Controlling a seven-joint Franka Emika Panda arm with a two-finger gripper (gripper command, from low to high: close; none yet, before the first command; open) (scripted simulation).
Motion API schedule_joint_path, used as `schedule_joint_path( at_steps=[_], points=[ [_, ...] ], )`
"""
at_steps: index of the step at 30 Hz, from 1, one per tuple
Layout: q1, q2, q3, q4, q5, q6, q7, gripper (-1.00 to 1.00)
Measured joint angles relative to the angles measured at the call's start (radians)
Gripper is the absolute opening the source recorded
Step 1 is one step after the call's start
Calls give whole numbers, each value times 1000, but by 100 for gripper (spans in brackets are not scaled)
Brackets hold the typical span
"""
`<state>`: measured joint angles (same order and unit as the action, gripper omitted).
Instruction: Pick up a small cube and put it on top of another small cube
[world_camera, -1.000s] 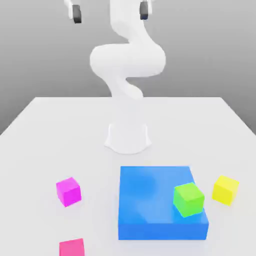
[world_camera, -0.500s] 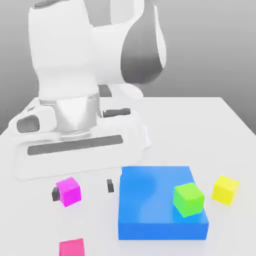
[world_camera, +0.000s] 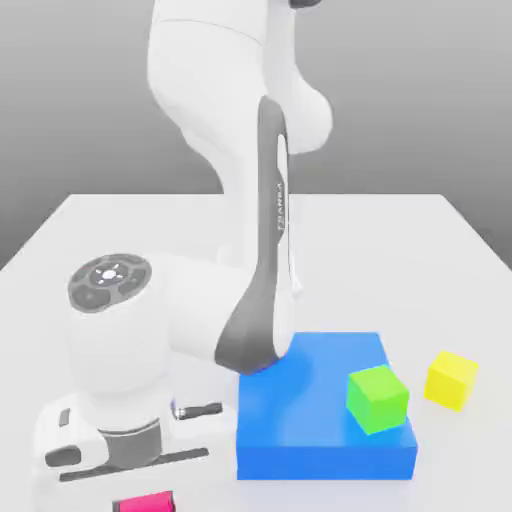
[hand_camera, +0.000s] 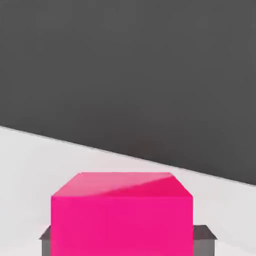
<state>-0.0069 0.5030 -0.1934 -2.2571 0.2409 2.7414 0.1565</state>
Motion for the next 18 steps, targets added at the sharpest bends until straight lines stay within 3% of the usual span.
schedule_joint_path(
  at_steps=[7,18],
  points=[
    [30,-150,-55,-48,-68,-102,48,-100],
    [-68,-522,-194,-400,-286,-113,172,-100]
  ],
)
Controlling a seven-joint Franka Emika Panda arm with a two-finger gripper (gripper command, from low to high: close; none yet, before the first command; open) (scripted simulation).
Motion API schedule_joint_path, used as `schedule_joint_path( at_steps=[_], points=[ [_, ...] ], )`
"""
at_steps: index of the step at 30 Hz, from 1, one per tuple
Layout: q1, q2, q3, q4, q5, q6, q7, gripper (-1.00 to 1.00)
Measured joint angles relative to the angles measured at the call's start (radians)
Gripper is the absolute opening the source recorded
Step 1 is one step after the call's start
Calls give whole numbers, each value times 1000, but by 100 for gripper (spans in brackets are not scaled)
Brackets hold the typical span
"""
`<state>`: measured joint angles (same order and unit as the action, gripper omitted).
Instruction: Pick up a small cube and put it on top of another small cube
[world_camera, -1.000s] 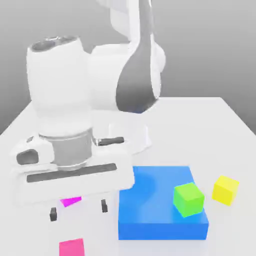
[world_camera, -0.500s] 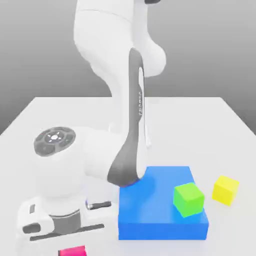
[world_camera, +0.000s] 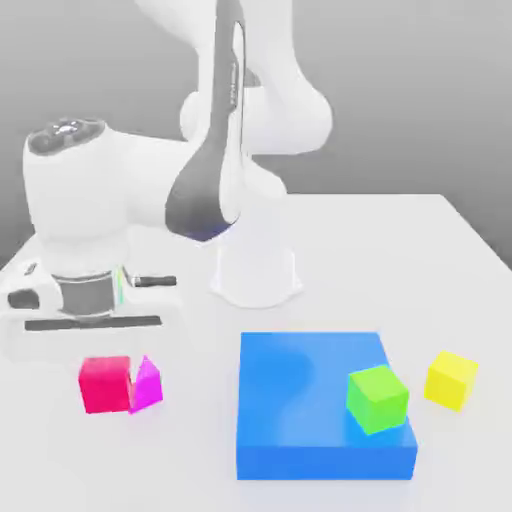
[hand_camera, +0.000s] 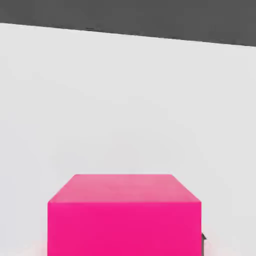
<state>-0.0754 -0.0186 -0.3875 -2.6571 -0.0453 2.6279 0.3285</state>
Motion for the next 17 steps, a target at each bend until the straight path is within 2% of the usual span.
schedule_joint_path(
  at_steps=[5,7,10,14,15,17],
  points=[
    [-72,-170,-3,-168,-114,11,66,-100],
    [-86,-189,-7,-209,-125,38,71,-100],
    [-61,-114,-22,-219,-72,123,34,-100],
    [-38,25,-4,-220,72,254,-67,-100],
    [-38,44,3,-220,95,271,-83,100],
    [-39,44,3,-220,95,271,-83,100]
  ],
)
